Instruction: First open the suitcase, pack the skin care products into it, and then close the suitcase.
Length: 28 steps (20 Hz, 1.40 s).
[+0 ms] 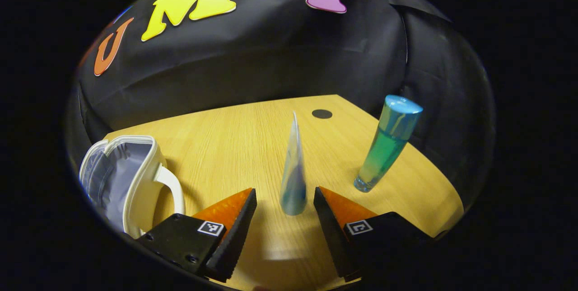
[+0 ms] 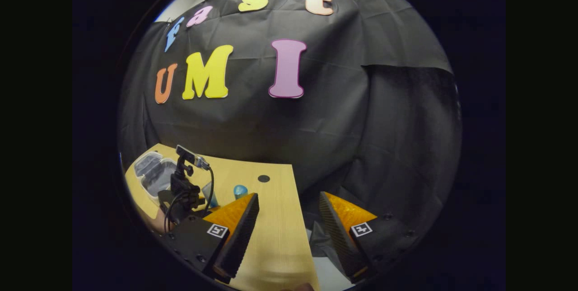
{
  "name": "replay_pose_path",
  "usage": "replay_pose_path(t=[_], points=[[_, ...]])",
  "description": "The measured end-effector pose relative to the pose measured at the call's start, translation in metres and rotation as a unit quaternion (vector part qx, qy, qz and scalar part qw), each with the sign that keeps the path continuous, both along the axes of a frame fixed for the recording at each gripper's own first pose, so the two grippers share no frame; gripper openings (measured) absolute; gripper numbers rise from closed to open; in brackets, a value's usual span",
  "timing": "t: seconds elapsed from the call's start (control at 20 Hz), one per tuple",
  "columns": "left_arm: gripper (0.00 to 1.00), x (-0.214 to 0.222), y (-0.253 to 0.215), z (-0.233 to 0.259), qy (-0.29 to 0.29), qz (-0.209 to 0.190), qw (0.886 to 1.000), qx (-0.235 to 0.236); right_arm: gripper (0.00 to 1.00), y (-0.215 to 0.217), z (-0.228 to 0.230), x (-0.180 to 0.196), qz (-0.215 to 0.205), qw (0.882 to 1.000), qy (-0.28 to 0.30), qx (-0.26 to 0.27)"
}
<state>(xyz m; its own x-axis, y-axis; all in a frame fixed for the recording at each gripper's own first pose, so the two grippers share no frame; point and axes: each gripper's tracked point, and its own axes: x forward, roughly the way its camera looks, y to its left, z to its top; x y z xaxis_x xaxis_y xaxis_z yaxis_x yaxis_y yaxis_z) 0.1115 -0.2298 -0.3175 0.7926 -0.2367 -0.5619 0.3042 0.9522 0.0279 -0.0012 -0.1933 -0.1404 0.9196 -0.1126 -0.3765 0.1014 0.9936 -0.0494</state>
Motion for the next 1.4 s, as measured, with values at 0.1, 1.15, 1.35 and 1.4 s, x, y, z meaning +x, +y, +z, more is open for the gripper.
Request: replay_pose_path(t=[0.1,1.15,1.35,1.4], points=[[0.76,0.002,0.0,-0.003,0.004,-0.01,1.0,0.001,0.8,-0.001,-0.008,0.003,0.004,1.0,0.004,-0.001],[0.41,-0.076,0.123,0.154,-0.047,0.077,0.996,-0.013,0.8,0.119,-0.164,0.106,0.092,0.991,0.062,0.069],[0.41,-0.092,0.171,0.161,-0.043,0.117,0.992,0.003,0.8,0.114,-0.205,0.123,0.058,0.989,0.098,0.097],[0.41,-0.094,0.183,0.162,-0.044,0.127,0.991,0.008,0.73,0.115,-0.216,0.124,0.055,0.987,0.11,0.105]])
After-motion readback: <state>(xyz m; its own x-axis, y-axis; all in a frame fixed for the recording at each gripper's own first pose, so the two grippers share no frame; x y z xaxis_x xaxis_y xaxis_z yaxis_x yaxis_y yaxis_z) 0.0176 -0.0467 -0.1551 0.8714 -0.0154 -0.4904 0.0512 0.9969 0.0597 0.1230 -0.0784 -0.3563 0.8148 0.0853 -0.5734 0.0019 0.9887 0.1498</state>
